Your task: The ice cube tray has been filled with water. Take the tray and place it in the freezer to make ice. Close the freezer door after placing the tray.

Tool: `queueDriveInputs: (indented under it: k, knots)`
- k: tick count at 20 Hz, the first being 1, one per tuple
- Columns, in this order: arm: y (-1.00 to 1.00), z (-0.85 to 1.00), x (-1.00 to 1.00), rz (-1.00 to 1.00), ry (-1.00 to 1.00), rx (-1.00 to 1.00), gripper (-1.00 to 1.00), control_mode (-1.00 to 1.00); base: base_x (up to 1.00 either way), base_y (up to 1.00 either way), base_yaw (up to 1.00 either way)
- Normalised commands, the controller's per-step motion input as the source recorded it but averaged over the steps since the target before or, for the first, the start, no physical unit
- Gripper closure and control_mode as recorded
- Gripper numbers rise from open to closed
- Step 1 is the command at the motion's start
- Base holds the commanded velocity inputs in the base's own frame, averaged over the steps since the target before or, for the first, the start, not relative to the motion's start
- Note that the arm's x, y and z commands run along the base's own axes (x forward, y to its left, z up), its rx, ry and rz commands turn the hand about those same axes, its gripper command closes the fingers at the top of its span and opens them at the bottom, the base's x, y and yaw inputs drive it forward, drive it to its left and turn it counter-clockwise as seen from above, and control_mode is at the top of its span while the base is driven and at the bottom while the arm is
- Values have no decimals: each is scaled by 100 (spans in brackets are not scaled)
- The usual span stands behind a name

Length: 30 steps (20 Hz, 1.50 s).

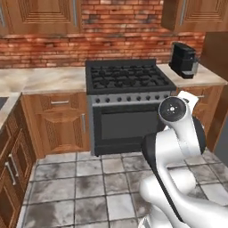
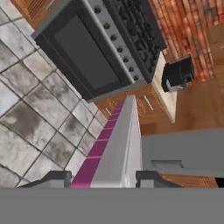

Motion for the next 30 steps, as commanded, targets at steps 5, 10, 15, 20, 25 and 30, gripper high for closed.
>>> queueDriveInputs:
  k: [5, 10, 15, 20, 25, 30]
  knots:
    - [0, 0, 0, 0, 0, 0, 100, 100, -8, 9, -53]
    - [0, 0, 0, 0, 0, 0, 100, 100, -4, 17, -49]
    - [0, 0, 0, 0, 0, 0, 100, 100, -7, 8, -45]
    - [0, 0, 0, 0, 0, 0, 100, 100, -1, -19, -23]
    - [0, 0, 0, 0, 0, 0, 100, 100, 1, -46, -19]
    - [0, 0, 0, 0, 0, 0, 100, 100, 9, -45, -26]
